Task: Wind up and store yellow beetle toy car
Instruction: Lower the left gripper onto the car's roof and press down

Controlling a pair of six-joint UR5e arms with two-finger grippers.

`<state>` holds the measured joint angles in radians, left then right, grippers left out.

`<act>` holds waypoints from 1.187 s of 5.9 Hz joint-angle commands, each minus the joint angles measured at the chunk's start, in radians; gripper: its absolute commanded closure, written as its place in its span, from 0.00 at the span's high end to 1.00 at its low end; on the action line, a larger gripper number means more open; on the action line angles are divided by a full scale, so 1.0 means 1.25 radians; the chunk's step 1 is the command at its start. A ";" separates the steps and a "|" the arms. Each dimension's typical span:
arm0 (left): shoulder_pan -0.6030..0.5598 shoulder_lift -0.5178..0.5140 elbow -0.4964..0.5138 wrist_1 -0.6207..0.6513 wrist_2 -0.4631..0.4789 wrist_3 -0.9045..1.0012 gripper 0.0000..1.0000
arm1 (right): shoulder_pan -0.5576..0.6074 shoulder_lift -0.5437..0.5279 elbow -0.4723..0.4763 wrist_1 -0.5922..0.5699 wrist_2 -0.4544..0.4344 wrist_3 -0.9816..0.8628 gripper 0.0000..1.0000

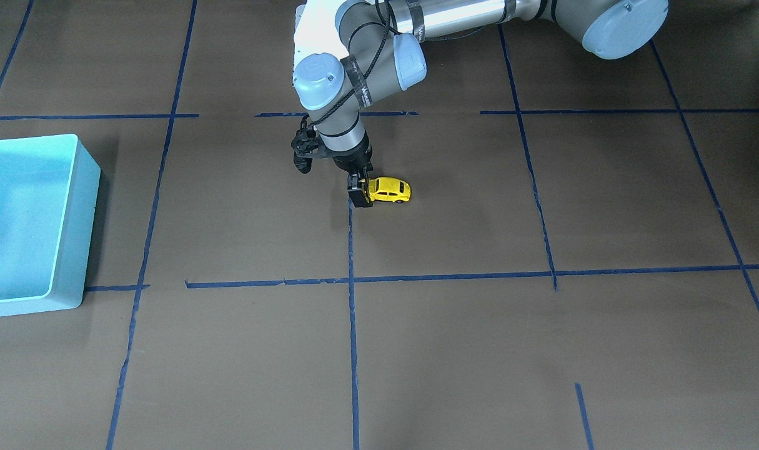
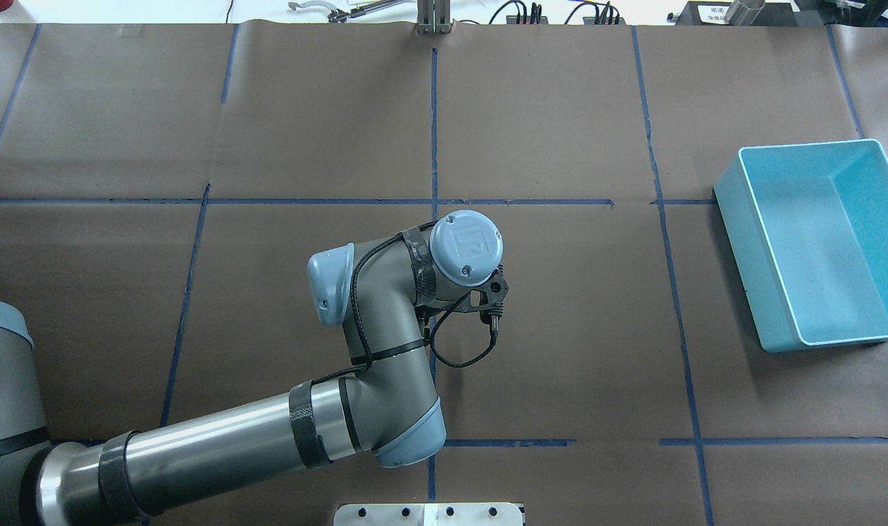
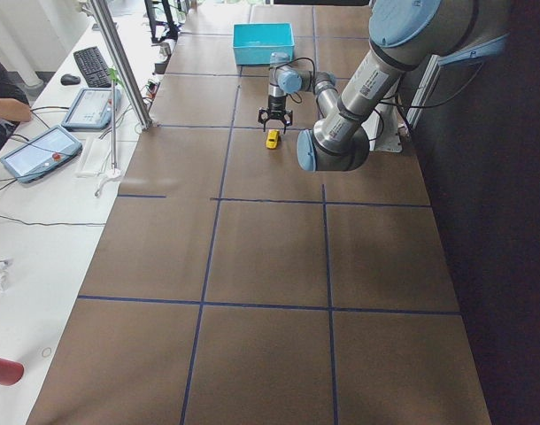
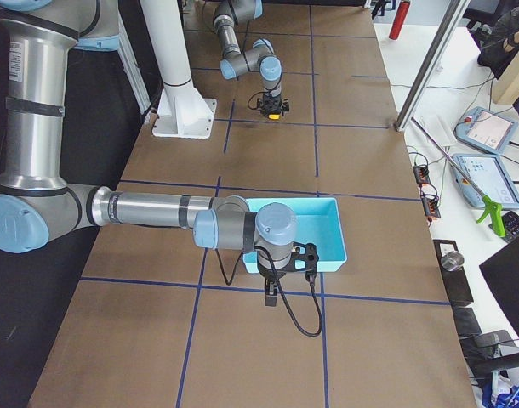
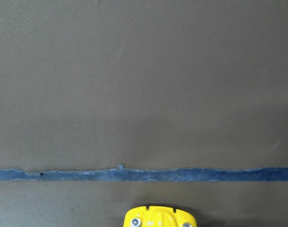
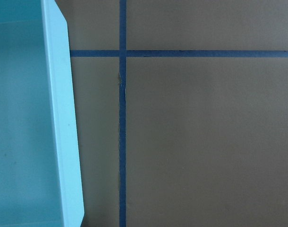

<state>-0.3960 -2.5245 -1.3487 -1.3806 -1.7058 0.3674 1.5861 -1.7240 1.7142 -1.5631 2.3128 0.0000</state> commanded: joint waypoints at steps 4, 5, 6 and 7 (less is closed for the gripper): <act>0.003 0.001 0.000 0.000 0.001 0.002 0.57 | 0.000 0.000 -0.001 0.000 -0.001 0.001 1.00; 0.001 0.001 0.000 0.002 0.004 0.015 0.48 | 0.000 0.000 -0.001 0.000 -0.001 0.001 1.00; -0.001 0.001 0.000 0.005 0.009 0.062 0.37 | 0.000 0.000 -0.001 0.000 -0.001 0.000 1.00; -0.001 0.000 -0.002 0.002 0.009 0.061 0.28 | 0.000 0.000 -0.001 0.000 -0.001 0.001 1.00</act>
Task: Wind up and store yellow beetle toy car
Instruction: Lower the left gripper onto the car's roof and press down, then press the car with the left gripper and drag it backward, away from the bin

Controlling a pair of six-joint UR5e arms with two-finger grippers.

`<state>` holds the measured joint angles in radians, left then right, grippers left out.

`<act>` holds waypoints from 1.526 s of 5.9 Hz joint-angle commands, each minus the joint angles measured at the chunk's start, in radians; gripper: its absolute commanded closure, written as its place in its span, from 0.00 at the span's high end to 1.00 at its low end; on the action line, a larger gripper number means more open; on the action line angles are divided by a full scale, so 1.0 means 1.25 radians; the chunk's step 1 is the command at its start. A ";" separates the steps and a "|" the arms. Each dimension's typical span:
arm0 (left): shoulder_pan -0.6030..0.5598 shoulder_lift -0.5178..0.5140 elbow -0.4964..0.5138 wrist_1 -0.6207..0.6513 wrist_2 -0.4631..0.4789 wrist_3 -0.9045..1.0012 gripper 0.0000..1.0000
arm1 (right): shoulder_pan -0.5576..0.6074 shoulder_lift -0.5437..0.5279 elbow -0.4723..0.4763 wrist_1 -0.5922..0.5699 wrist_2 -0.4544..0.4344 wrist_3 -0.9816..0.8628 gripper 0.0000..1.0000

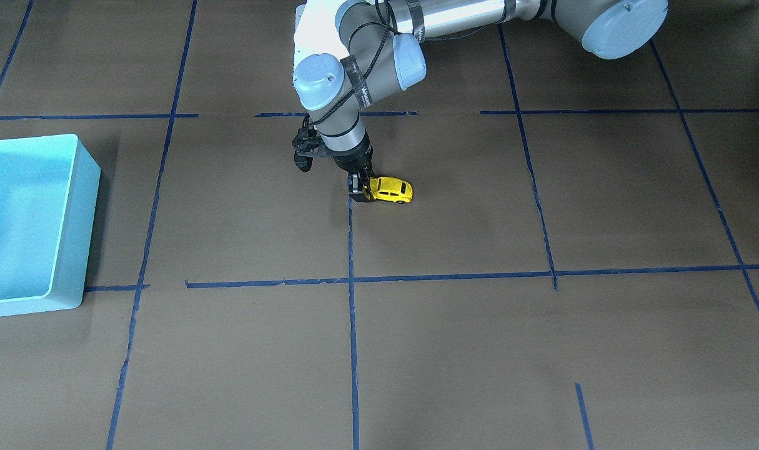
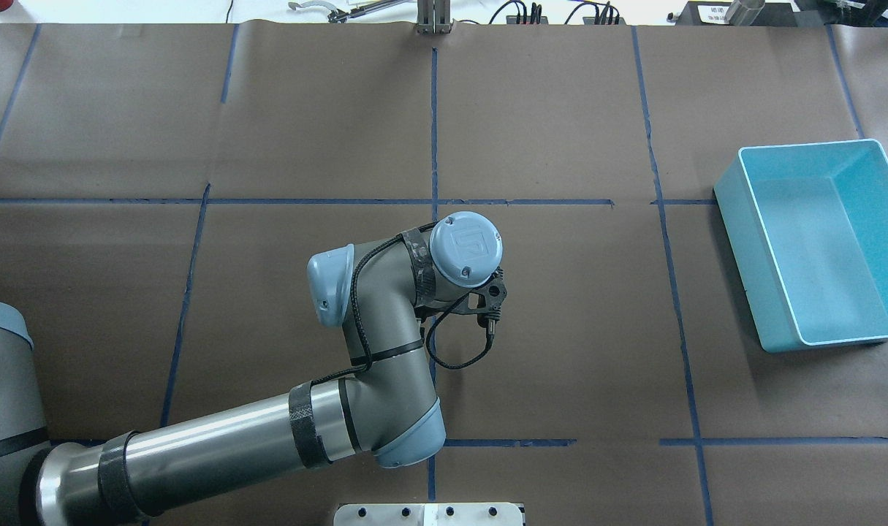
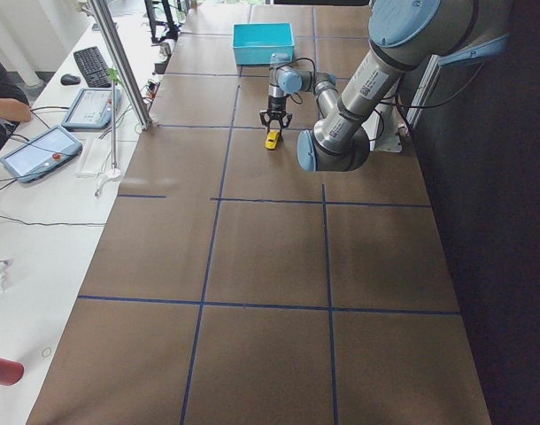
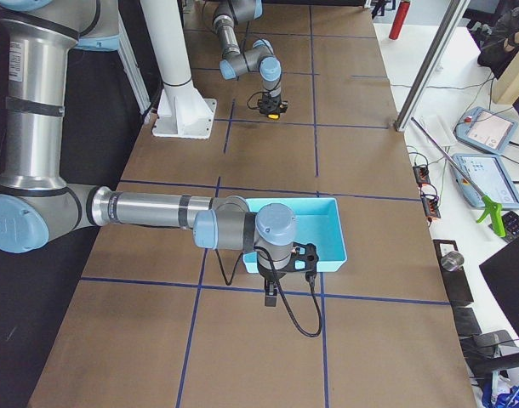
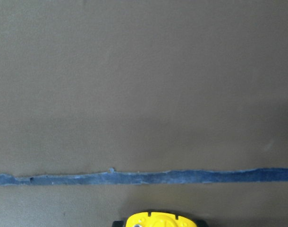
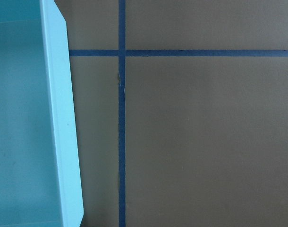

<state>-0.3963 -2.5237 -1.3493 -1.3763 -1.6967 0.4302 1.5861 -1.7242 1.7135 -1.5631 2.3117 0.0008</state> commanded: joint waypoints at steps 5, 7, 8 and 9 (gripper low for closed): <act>-0.009 -0.013 -0.036 -0.174 0.005 -0.140 0.15 | 0.000 -0.001 0.000 0.000 0.000 0.001 1.00; -0.016 -0.032 -0.030 -0.205 -0.020 -0.198 0.15 | 0.000 -0.001 0.000 0.000 0.001 0.001 1.00; -0.017 -0.045 -0.012 -0.220 -0.043 -0.198 0.15 | 0.000 -0.001 0.000 0.000 0.001 0.001 1.00; -0.017 -0.063 0.038 -0.244 -0.088 -0.198 0.13 | 0.000 -0.001 0.000 0.000 0.000 0.001 1.00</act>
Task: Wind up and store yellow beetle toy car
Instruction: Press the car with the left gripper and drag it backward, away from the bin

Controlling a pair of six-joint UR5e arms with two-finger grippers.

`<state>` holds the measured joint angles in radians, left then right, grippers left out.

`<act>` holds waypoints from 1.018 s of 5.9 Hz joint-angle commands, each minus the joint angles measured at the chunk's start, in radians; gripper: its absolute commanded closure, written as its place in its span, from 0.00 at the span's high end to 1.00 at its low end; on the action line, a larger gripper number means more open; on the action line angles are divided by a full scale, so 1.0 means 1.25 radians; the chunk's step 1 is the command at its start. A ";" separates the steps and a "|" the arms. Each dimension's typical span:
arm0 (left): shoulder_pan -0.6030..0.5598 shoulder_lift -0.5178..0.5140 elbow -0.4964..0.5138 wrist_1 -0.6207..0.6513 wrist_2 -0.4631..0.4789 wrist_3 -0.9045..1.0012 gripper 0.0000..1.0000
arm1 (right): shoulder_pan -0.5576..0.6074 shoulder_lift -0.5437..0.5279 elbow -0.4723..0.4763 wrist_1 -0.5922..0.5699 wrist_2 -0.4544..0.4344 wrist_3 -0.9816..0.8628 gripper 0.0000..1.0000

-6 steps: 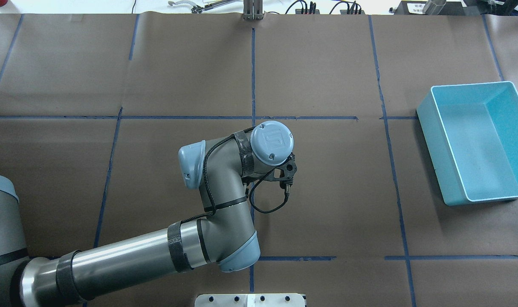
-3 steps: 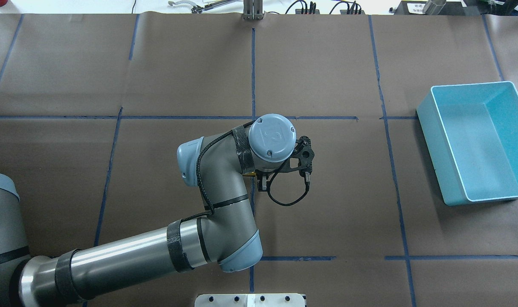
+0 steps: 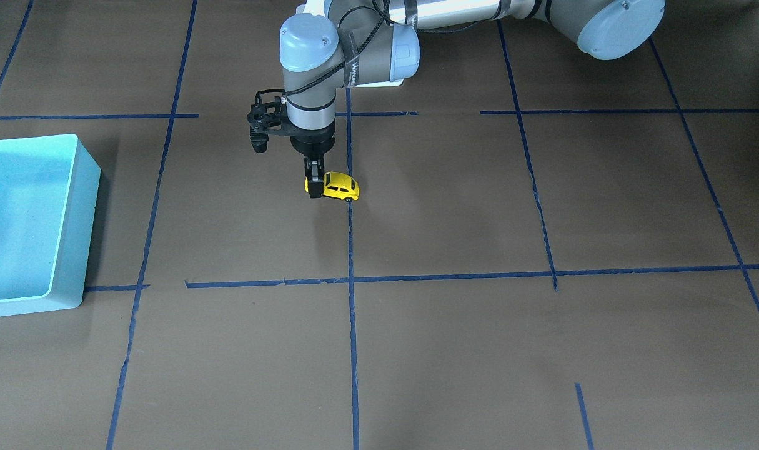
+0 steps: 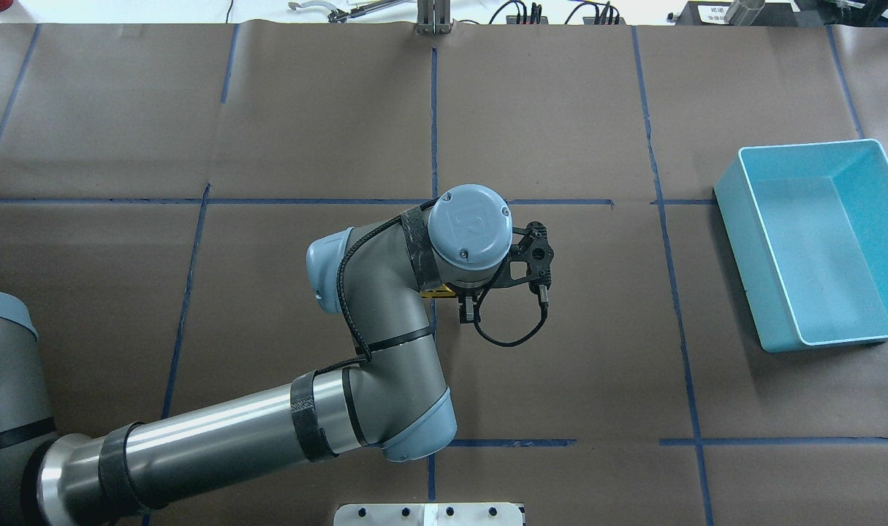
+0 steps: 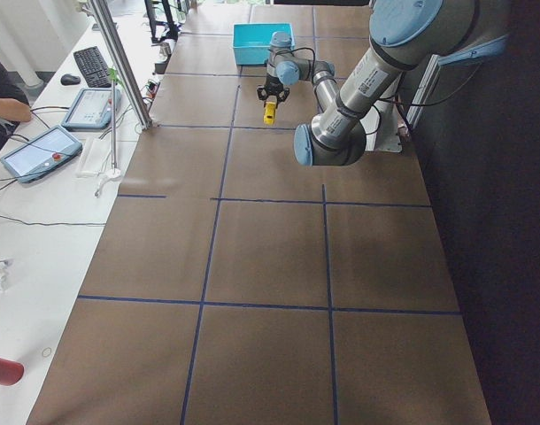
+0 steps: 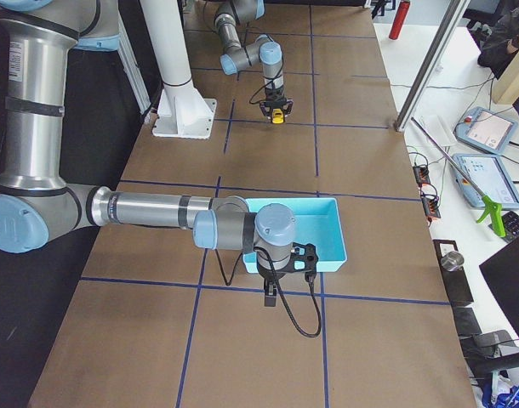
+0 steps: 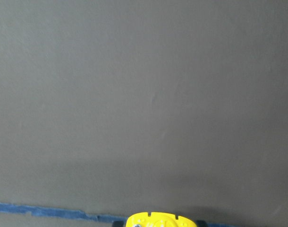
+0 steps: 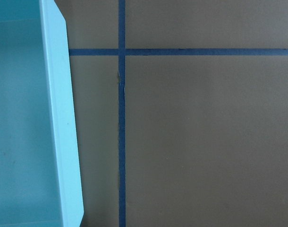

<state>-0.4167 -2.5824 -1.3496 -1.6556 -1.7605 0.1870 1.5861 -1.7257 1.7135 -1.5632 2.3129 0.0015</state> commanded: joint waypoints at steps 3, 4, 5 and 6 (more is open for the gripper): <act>-0.005 -0.022 0.073 -0.022 -0.038 0.001 0.13 | 0.000 0.000 0.000 0.000 -0.001 0.000 1.00; -0.005 -0.022 0.083 -0.022 -0.058 0.001 0.13 | 0.000 0.001 0.000 0.000 -0.001 0.000 1.00; -0.005 -0.020 0.087 -0.023 -0.060 0.001 0.13 | 0.000 0.001 0.000 0.000 -0.001 0.000 1.00; -0.005 -0.019 0.089 -0.023 -0.064 0.001 0.13 | 0.000 0.001 0.000 0.000 -0.001 0.000 1.00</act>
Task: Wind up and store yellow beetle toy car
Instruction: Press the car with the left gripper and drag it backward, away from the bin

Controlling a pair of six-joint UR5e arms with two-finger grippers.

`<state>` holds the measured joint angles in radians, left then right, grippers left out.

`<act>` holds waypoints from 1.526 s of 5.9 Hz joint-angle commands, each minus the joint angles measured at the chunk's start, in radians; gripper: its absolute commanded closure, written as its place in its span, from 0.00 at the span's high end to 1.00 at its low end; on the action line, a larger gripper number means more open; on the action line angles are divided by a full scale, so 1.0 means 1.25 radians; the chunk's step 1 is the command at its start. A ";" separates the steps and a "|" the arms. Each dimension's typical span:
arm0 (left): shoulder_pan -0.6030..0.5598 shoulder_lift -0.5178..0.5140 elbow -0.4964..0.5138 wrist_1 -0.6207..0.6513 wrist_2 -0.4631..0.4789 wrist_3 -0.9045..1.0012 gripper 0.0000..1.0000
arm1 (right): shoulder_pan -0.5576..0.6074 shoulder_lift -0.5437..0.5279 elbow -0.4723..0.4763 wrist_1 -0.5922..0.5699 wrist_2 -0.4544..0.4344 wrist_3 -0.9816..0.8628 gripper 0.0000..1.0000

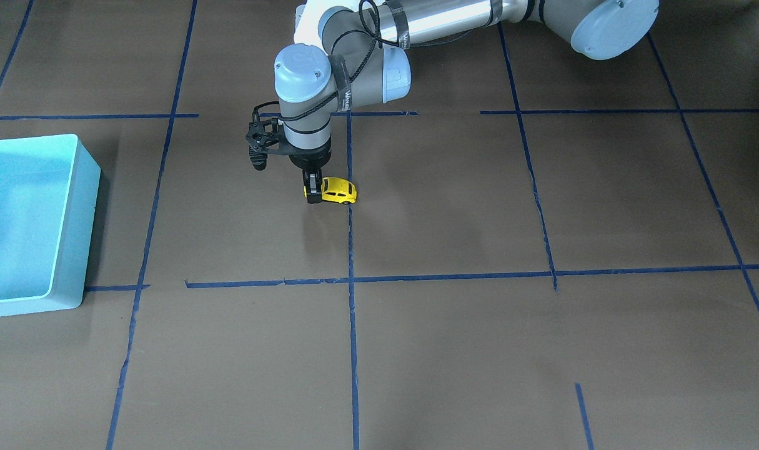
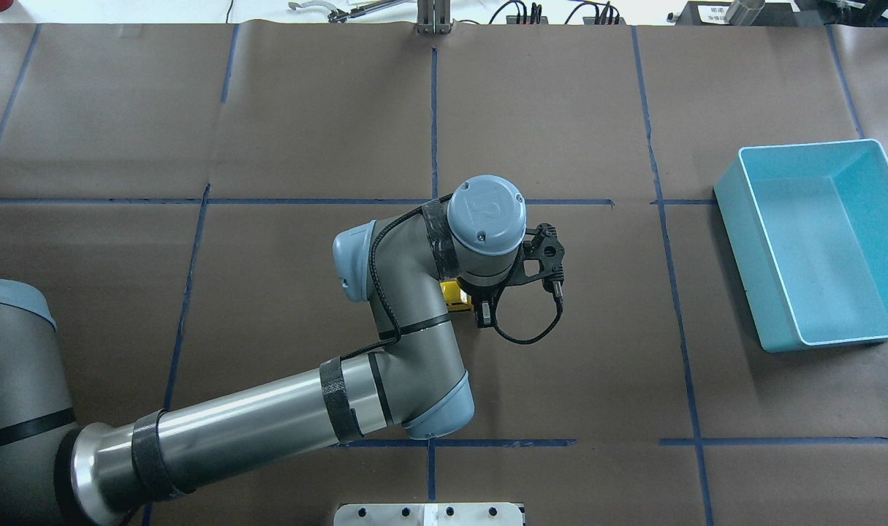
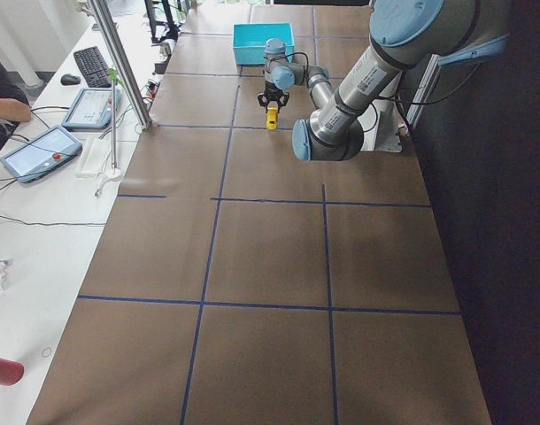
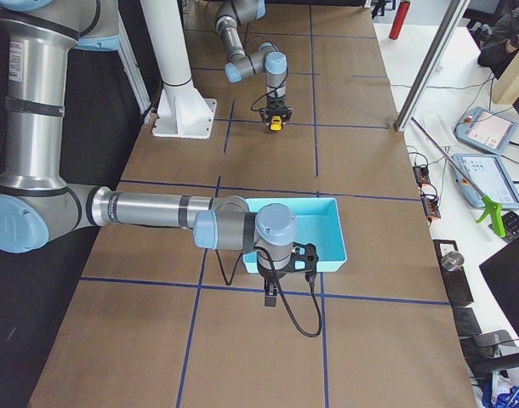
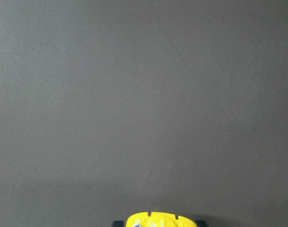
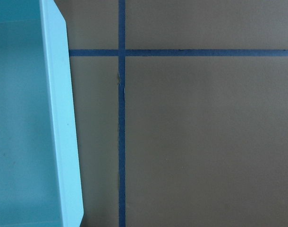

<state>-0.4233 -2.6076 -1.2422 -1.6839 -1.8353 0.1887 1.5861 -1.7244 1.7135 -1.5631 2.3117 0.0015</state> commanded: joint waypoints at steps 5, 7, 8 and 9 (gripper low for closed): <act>-0.013 0.072 -0.039 -0.054 -0.039 -0.001 0.13 | 0.000 0.000 0.000 0.000 0.000 0.000 1.00; -0.017 0.149 -0.093 -0.104 -0.038 -0.001 0.13 | 0.000 0.000 0.000 -0.001 0.000 0.000 1.00; -0.018 0.167 -0.095 -0.120 -0.038 -0.002 0.13 | 0.000 0.000 0.000 0.000 0.000 0.000 1.00; -0.021 0.196 -0.123 -0.135 -0.038 -0.001 0.13 | 0.000 0.000 0.000 0.000 0.000 0.000 1.00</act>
<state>-0.4473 -2.3973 -1.3714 -1.8335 -1.8822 0.1864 1.5861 -1.7242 1.7135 -1.5634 2.3117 0.0015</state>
